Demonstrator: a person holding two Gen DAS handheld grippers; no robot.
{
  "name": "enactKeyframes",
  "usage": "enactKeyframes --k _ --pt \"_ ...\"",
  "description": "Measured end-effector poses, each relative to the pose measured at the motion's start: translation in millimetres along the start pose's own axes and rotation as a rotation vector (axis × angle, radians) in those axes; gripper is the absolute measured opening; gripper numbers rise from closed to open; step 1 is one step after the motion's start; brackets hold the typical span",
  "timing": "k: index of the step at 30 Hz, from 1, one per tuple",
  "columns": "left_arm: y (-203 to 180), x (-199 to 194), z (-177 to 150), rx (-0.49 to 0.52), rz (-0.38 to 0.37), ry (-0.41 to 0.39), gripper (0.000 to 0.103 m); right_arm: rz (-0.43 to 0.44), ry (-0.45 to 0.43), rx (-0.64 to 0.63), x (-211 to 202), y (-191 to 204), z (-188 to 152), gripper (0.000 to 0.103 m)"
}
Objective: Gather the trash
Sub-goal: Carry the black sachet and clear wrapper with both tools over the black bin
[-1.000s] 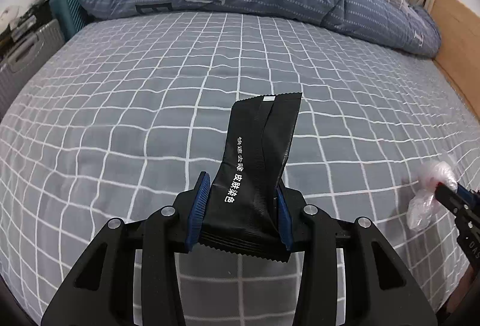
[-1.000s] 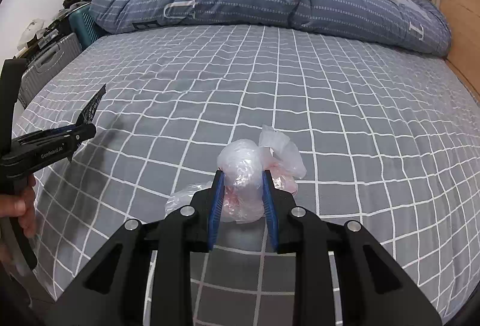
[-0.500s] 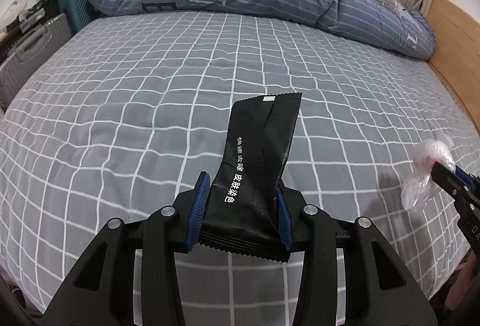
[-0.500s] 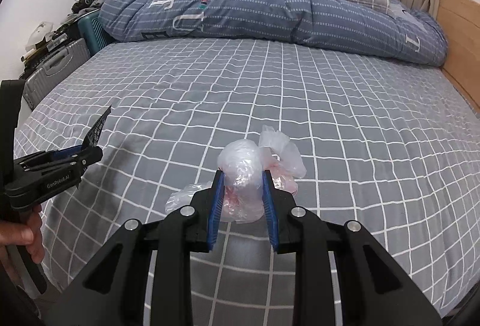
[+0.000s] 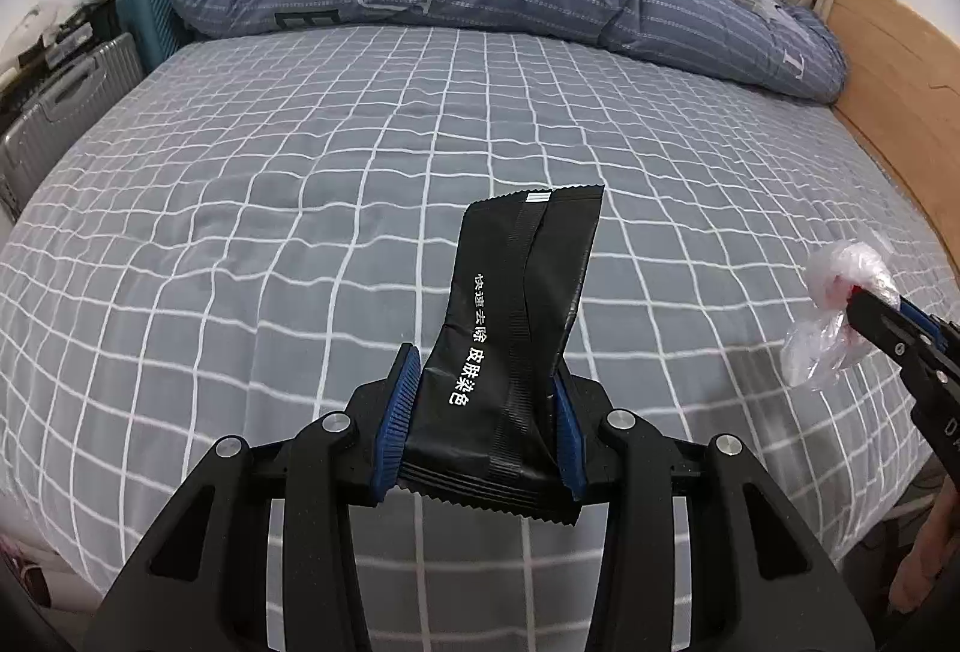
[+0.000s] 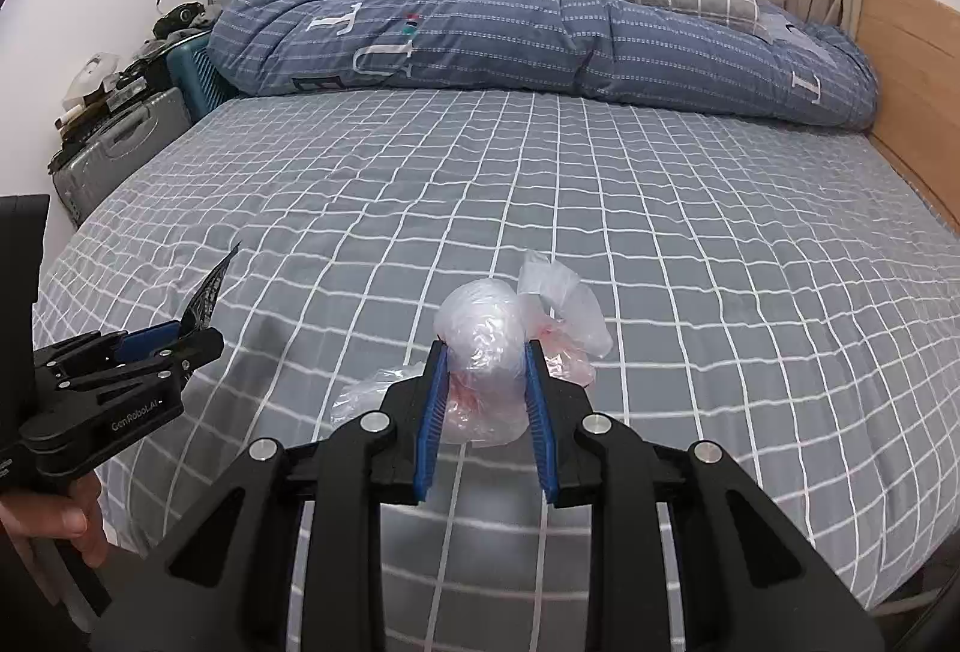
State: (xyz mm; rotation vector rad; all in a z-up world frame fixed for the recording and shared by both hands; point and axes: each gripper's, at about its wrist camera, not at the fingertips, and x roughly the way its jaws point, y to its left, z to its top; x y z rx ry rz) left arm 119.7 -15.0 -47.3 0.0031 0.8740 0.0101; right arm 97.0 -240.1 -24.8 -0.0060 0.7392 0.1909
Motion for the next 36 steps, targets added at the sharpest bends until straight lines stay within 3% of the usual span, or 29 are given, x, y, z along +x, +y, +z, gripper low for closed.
enactKeyframes --k 36 --pt "-26.8 -86.0 -106.3 0.012 -0.050 0.019 0.040 0.014 -0.003 -0.038 -94.0 28.0 -73.5 0.025"
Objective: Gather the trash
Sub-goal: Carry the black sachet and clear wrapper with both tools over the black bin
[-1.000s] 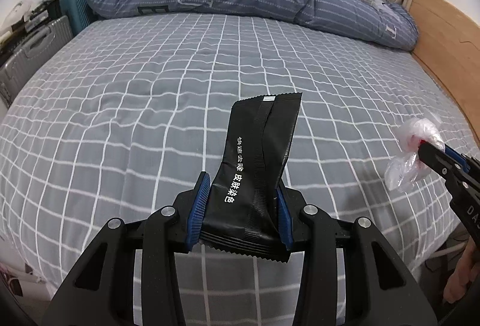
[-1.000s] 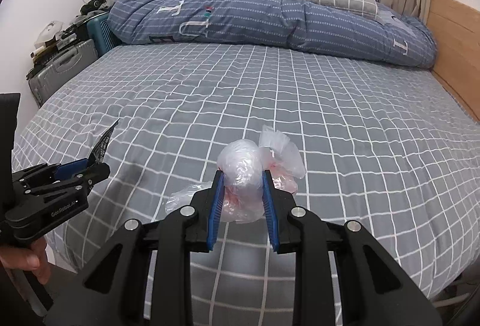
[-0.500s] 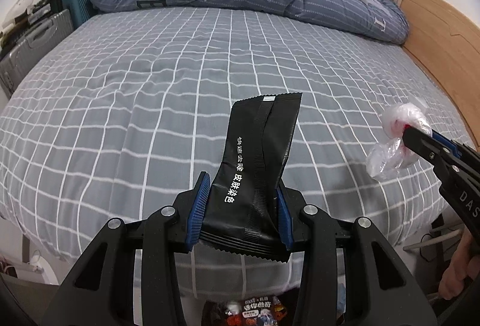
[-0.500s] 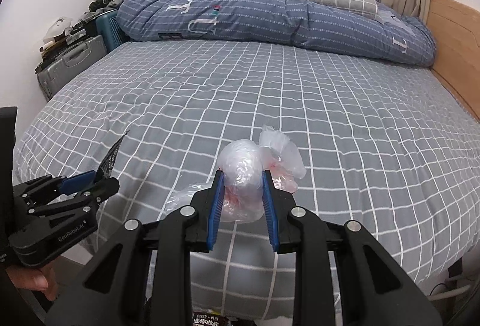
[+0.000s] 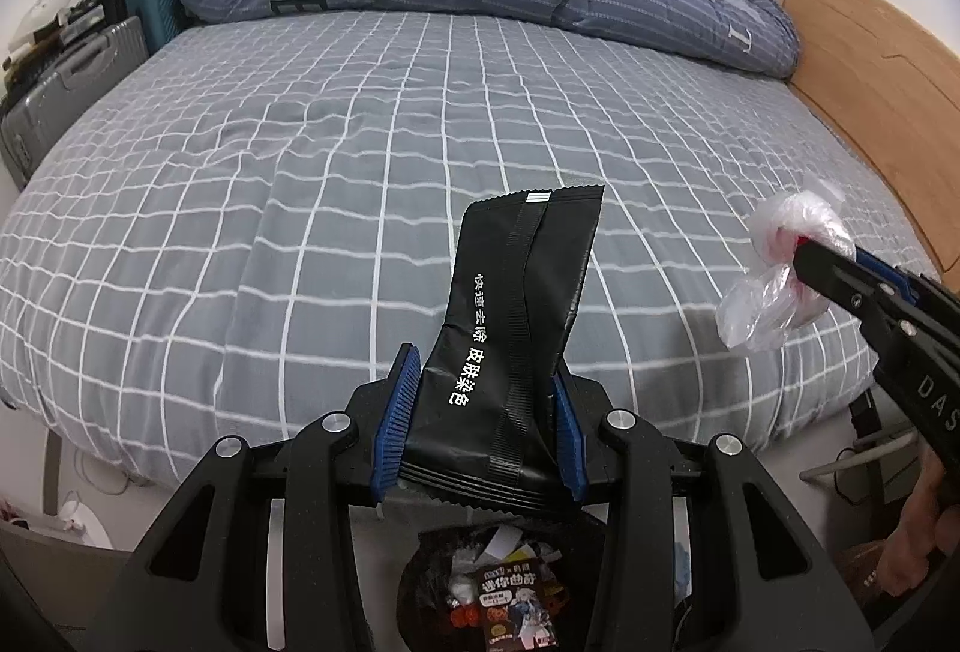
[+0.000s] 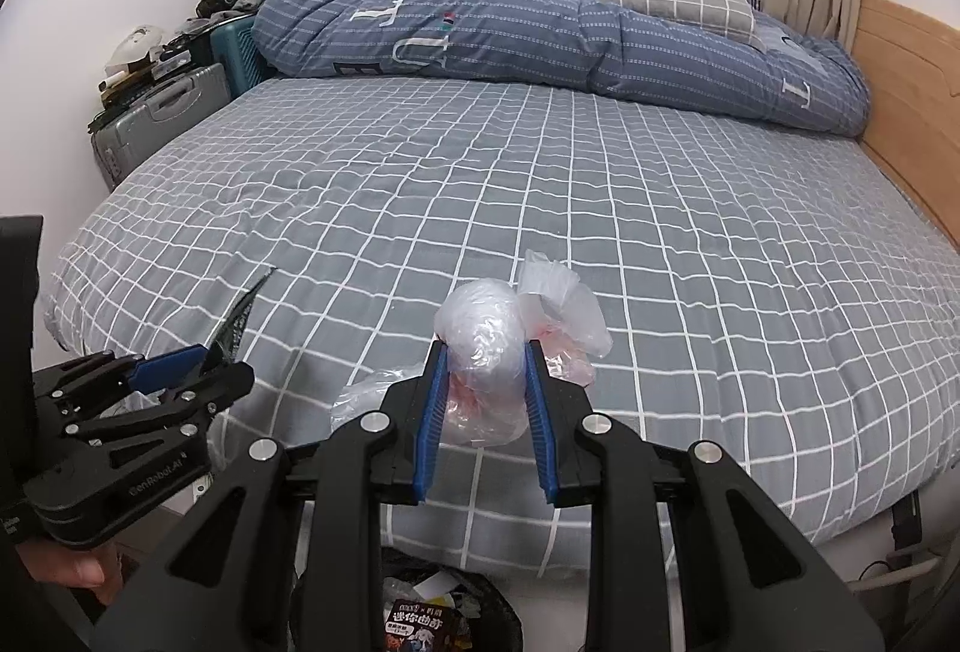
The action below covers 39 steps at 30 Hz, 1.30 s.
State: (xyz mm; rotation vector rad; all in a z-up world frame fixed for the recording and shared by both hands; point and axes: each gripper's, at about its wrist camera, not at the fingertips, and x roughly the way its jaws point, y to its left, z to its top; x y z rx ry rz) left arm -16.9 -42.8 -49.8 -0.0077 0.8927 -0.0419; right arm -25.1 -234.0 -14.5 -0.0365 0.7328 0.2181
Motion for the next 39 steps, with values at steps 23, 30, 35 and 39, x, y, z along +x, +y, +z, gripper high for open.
enactKeyframes --k 23,30,35,39 --pt "-0.3 -44.8 -76.0 -0.026 -0.009 0.055 0.040 0.025 0.060 -0.002 -47.4 25.0 -67.7 0.025" --pt "-4.1 -56.3 -100.6 -0.025 -0.012 0.087 0.040 0.024 0.105 0.022 -58.9 27.5 -94.1 0.025" --pt "-8.1 -64.8 -115.2 -0.023 -0.016 0.111 0.040 0.018 0.133 0.045 -67.4 25.9 -108.3 0.025" --pt "-8.3 -67.0 -125.3 -0.032 -0.022 0.131 0.040 0.015 0.156 0.048 -70.4 25.9 -119.3 0.025"
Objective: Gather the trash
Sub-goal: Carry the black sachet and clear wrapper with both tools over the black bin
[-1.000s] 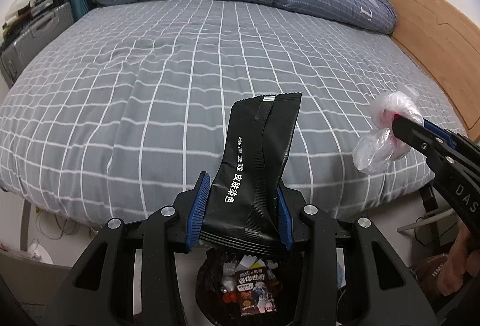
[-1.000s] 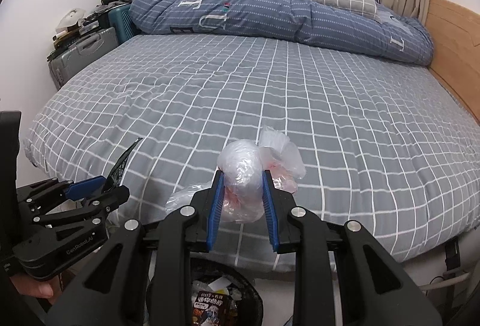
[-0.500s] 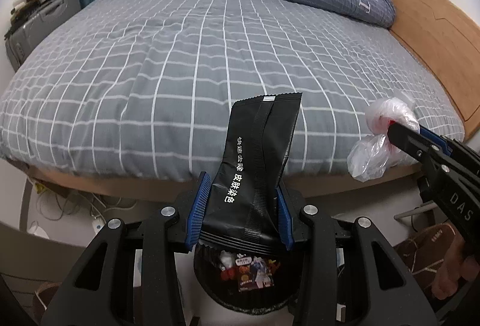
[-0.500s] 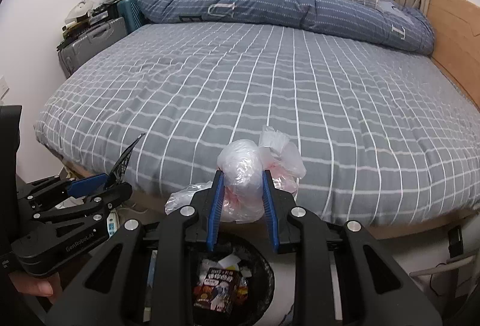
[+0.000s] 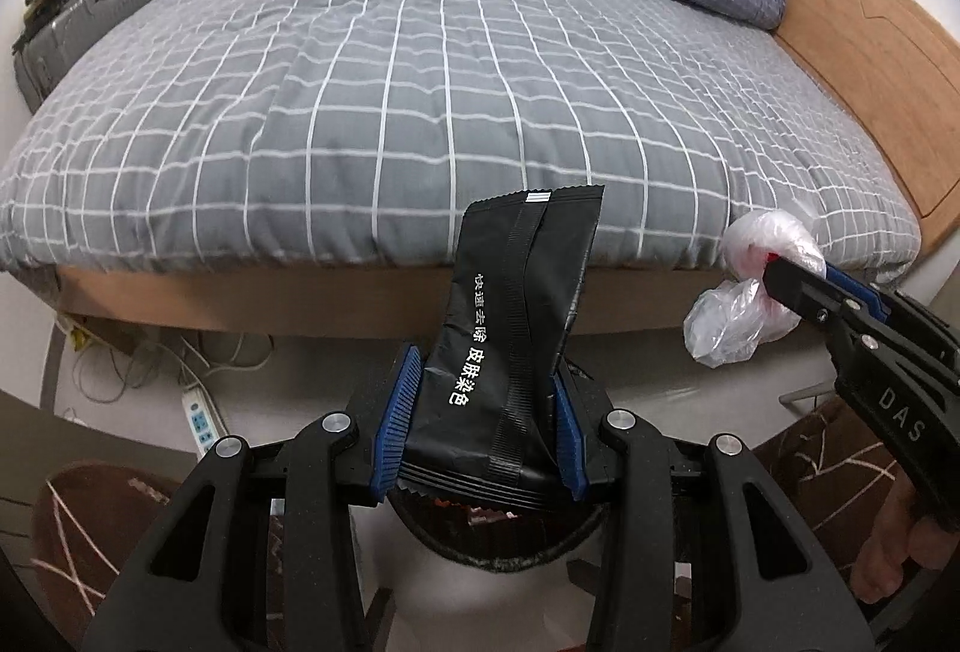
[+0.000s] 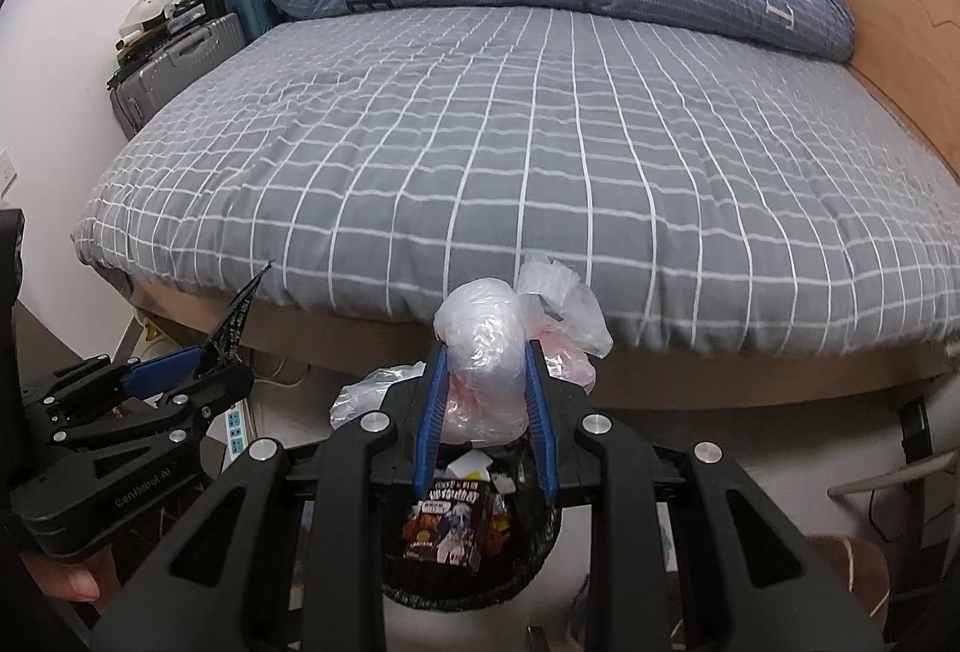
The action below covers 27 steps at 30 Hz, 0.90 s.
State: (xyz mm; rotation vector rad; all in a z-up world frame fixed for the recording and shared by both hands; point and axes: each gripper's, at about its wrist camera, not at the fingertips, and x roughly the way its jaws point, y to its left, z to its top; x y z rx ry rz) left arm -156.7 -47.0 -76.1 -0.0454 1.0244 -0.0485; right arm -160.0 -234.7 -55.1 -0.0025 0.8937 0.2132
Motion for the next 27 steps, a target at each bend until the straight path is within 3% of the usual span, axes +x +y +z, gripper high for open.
enactKeyframes --k 15,27 --pt "22.5 87.4 -21.7 -0.011 0.022 0.140 0.040 -0.002 0.204 -0.019 91.6 -1.4 -40.0 0.025" --pt "59.7 102.1 -31.5 -0.063 0.061 0.169 0.040 0.067 0.261 -0.079 128.1 35.9 -45.2 0.027"
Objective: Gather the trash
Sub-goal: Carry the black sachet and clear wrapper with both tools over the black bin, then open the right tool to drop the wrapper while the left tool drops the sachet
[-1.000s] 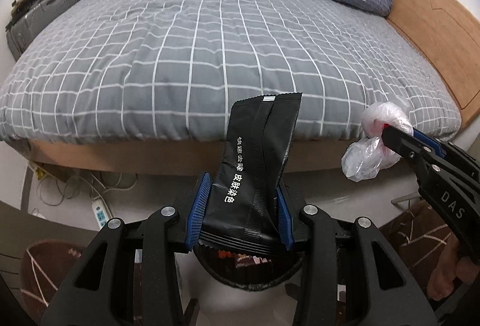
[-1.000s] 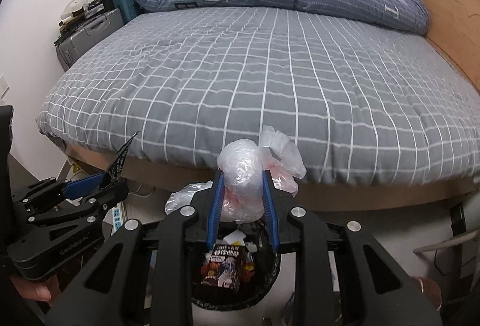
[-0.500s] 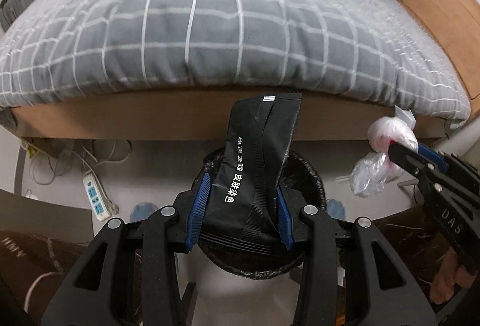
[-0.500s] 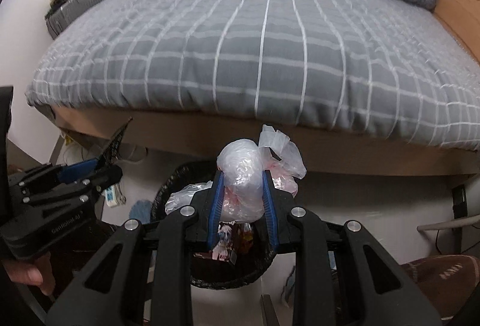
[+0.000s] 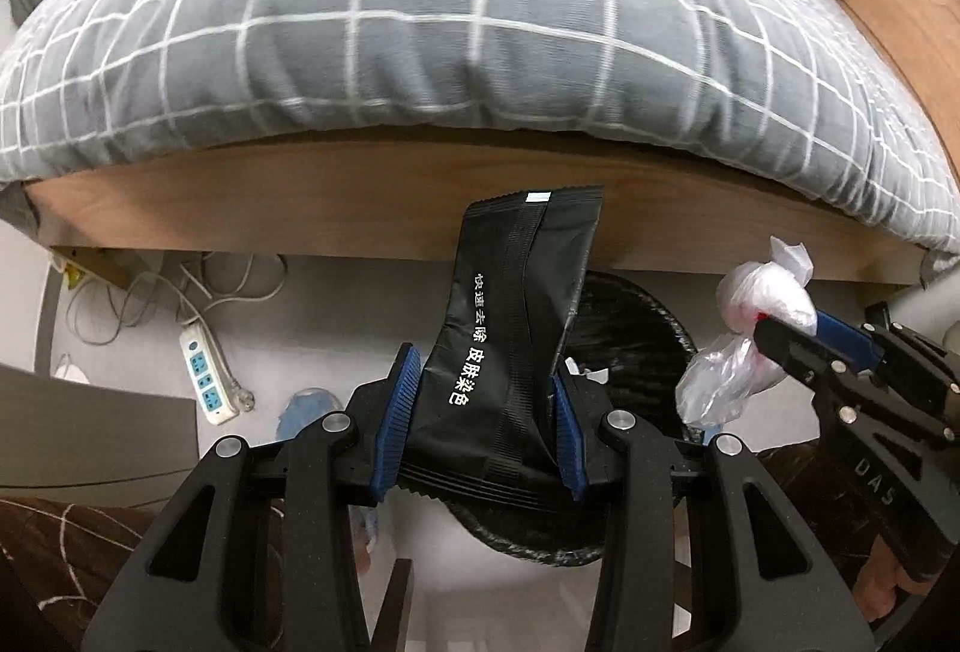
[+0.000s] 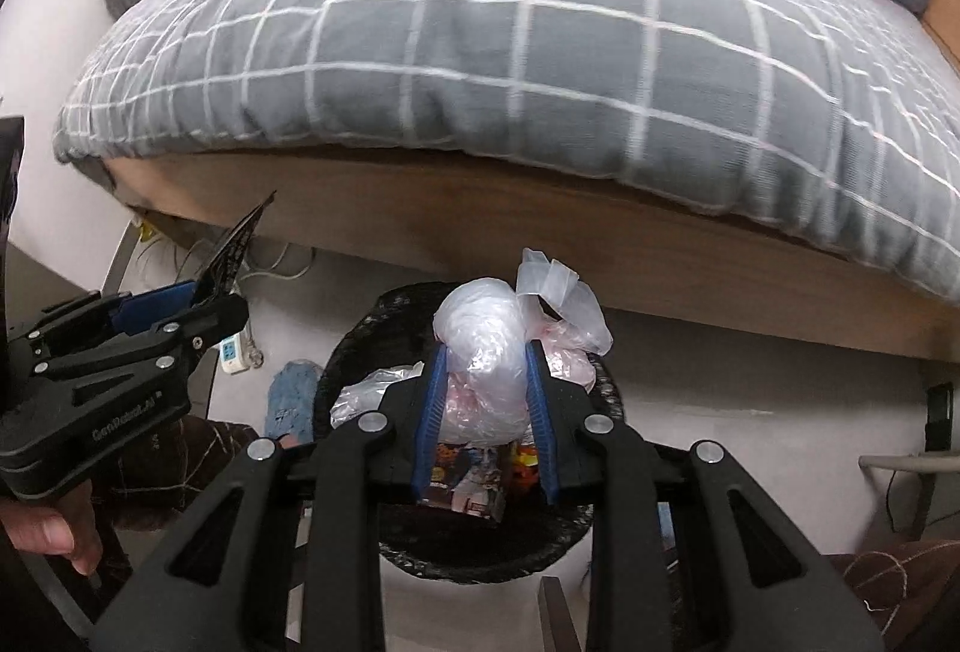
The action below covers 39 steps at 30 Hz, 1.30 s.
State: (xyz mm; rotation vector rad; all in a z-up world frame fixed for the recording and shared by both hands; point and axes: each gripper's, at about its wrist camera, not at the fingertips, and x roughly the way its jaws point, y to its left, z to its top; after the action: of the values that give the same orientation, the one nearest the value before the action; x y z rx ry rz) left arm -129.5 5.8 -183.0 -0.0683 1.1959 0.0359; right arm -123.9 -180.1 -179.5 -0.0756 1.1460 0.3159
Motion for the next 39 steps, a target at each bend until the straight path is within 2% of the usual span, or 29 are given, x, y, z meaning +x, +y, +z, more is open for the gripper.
enactKeyframes --k 1,3,8,12,17,25,31,34,36,38,39 --pt "3.1 0.5 -0.6 -0.004 0.002 0.000 0.040 0.000 -0.001 -0.005 0.7 2.8 0.3 0.027" --pt "6.5 0.5 -1.9 -0.010 0.007 0.002 0.040 0.002 -0.008 -0.009 0.8 6.4 1.1 0.042" --pt "8.2 4.8 -3.4 -0.003 0.008 0.008 0.040 -0.014 -0.024 0.009 -0.6 9.0 1.4 0.063" --pt "-2.5 10.0 -3.6 0.018 0.000 0.018 0.040 -0.054 -0.045 0.043 -8.9 -14.0 1.4 0.079" --pt "-22.6 17.7 -3.9 0.051 -0.015 0.038 0.040 -0.105 -0.073 0.097 -17.4 -45.3 -4.1 0.093" --pt "-56.6 26.1 -4.6 0.086 -0.027 0.036 0.040 -0.159 -0.091 0.162 -31.5 -90.4 -21.7 0.095" --pt "-77.3 28.8 -6.0 0.120 -0.042 0.026 0.041 -0.176 -0.097 0.192 -37.0 -103.5 -24.7 0.095" --pt "-83.1 30.2 -6.4 0.140 -0.026 0.010 0.047 -0.187 -0.095 0.189 -36.9 -104.4 -25.0 0.095" --pt "-84.7 28.0 -6.1 0.147 -0.017 -0.005 0.053 -0.188 -0.098 0.189 -38.1 -103.2 -24.0 0.095" --pt "-85.3 25.7 -5.0 0.143 -0.014 -0.016 0.066 -0.189 -0.101 0.188 -36.7 -101.8 -23.3 0.095" --pt "-84.7 23.6 -4.8 0.140 -0.014 -0.023 0.067 -0.190 -0.102 0.186 -37.7 -100.1 -22.1 0.095"
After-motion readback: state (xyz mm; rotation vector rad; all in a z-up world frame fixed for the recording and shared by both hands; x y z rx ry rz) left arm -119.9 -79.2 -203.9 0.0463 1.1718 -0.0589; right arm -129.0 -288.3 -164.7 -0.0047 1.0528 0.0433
